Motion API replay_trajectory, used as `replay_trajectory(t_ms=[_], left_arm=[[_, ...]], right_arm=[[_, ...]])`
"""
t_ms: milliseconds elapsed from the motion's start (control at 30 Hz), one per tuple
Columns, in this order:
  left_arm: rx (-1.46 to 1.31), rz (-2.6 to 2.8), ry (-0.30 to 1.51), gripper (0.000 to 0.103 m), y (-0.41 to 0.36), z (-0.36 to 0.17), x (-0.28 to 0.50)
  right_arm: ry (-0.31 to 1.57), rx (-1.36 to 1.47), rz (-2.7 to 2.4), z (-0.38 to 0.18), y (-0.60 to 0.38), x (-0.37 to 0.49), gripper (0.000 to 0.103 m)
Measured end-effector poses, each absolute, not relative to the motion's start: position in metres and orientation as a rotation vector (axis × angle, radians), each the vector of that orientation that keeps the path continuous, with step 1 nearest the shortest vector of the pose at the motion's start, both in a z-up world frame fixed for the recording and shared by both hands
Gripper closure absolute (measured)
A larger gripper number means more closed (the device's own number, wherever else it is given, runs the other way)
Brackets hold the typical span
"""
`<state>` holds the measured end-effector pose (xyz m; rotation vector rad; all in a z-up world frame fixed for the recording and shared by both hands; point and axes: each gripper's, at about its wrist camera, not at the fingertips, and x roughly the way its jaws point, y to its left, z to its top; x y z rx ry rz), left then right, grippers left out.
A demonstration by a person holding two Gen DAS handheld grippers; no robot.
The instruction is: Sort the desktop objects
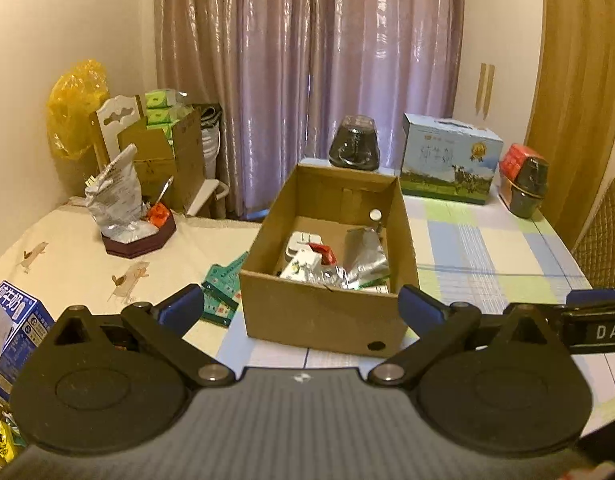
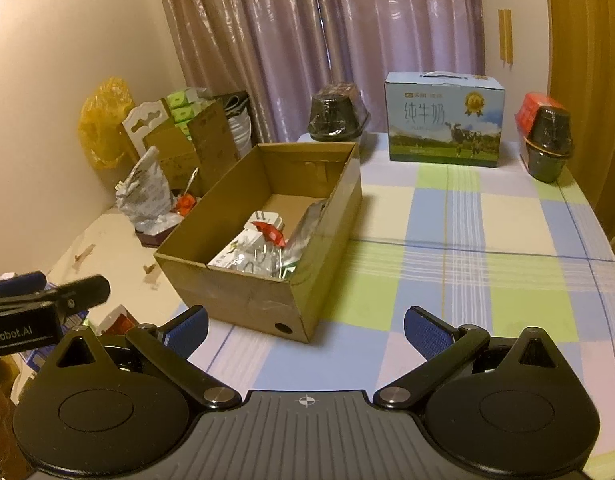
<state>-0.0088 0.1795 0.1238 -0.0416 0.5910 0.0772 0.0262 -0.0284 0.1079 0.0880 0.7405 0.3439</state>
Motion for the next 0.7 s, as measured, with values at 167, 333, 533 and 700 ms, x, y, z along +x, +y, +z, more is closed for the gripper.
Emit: replay_trajectory(t_ms=[167, 333, 533, 700], left_arm=[[-0.079, 0.05, 0.646, 0.001, 0.18, 0.12, -0.009], [-0.096, 0.064, 0.674, 0.001, 0.18, 0.115, -0.01], [-0.129, 0.086, 0.7, 0.001, 0.186, 0.111, -0.012], [-0.129, 0.095, 0.709, 0.001, 0.187, 0.11, -0.012]], right_arm=[[0.737, 0.086, 0.347, 0.109, -0.028, 0.023, 0.002], [0.738, 0.074, 0.356, 0.109, -0.024, 0.02, 0.002], [0.736, 0.066, 0.356, 0.108, -0.02, 0.017, 0.002], [0.744, 0.06, 0.367, 0.106, -0.014, 0.017, 0.002]])
